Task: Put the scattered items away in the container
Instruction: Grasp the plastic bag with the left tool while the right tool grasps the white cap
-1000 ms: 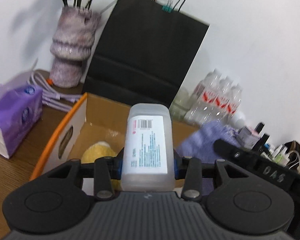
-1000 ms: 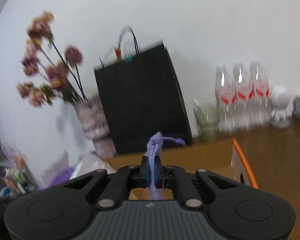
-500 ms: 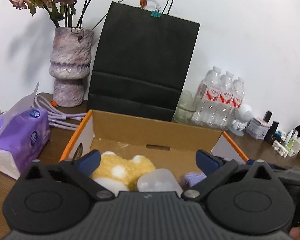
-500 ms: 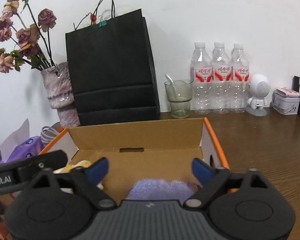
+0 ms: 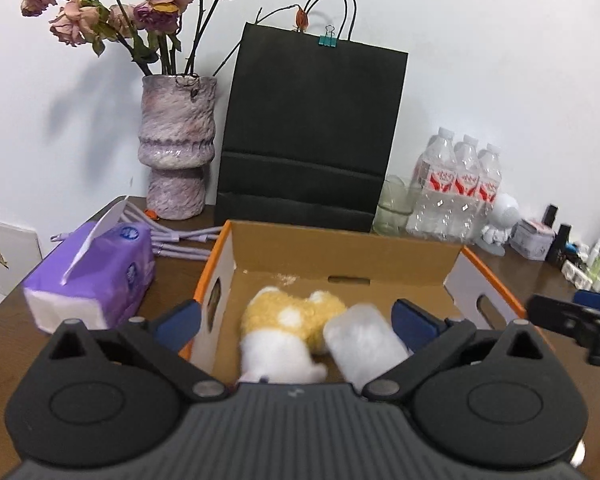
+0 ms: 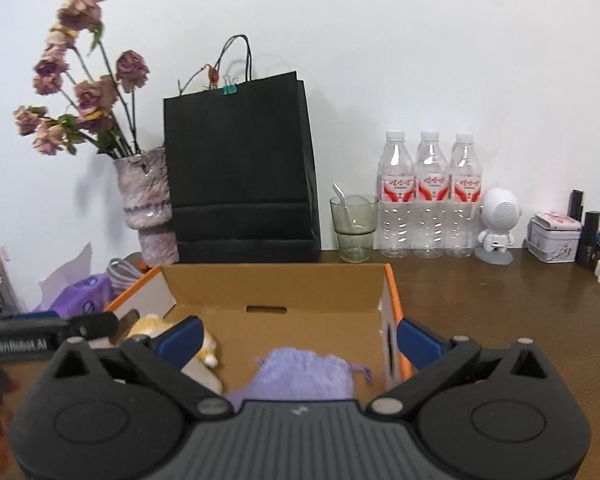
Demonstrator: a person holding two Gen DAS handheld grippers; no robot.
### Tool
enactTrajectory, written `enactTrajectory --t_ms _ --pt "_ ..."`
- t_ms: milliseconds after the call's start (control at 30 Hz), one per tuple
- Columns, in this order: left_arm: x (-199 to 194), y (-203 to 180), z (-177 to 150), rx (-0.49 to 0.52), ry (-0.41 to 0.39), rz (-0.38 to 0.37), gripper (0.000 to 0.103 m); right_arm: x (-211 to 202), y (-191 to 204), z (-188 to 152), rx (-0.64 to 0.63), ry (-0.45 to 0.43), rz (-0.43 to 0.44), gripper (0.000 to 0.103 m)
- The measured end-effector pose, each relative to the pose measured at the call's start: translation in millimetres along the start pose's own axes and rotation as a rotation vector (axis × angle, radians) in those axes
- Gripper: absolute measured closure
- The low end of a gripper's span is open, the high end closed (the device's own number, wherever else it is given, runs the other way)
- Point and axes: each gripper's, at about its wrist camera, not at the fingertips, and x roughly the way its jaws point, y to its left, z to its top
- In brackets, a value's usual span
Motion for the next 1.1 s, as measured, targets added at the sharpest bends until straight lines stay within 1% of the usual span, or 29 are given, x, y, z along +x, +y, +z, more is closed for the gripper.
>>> enactTrajectory --t_ms 100,267,333,400,567,667,733,867,967,1033,1100 --pt "-10.1 4.6 -5.7 0.023 0.027 -0.018 0.000 -19.2 -9.8 -12.5 -0.022 0.016 -0.010 0.000" --pt "-32.4 10.5 -27.2 0.044 0.035 -0.027 0.000 -46.7 -25.0 -42.4 -0.090 0.040 -0.104 0.000" --pt "-36.9 8.9 -38.7 0.051 0.058 -0.038 0.000 -52.0 -30.3 -56.3 -0.116 0.067 -0.127 0.000" --pt "-42.0 6.4 -51.6 0.051 0.089 -0.070 0.000 -55.2 -34.2 -70.4 -0.135 0.096 -0.149 0.000" --pt "-51.8 -8.6 -81.1 0.096 0.176 -0.119 0.000 -63.0 -37.7 -103.8 -0.182 0.159 -0.178 0.000" --pt "-52.6 -23.0 -96.1 0.119 0.211 -0.160 0.000 -63.1 -40.4 -114.1 -0.182 0.186 -0.196 0.000" --pt "-48.4 -31.5 -102.0 0.115 0.229 -0.173 0.000 -63.7 -43.8 -118.3 -0.168 0.194 -0.205 0.000" --pt "-33.2 -48.3 -104.7 0.088 0.245 -0.141 0.000 -61.1 -48.1 -121.9 -0.152 0.206 -0.202 0.002" --pt "-21.6 -58.4 -103.4 0.061 0.231 -0.086 0.000 -54.5 -51.8 -123.1 -0.134 0.231 -0.191 0.007" --pt "-14.1 -64.4 -101.8 0.047 0.210 -0.035 0.000 -53.3 -54.6 -121.5 -0.104 0.225 -0.174 0.008" --pt "-8.0 -69.5 -100.6 0.036 0.193 0.003 0.002 -49.3 -57.2 -120.1 -0.082 0.241 -0.158 0.016"
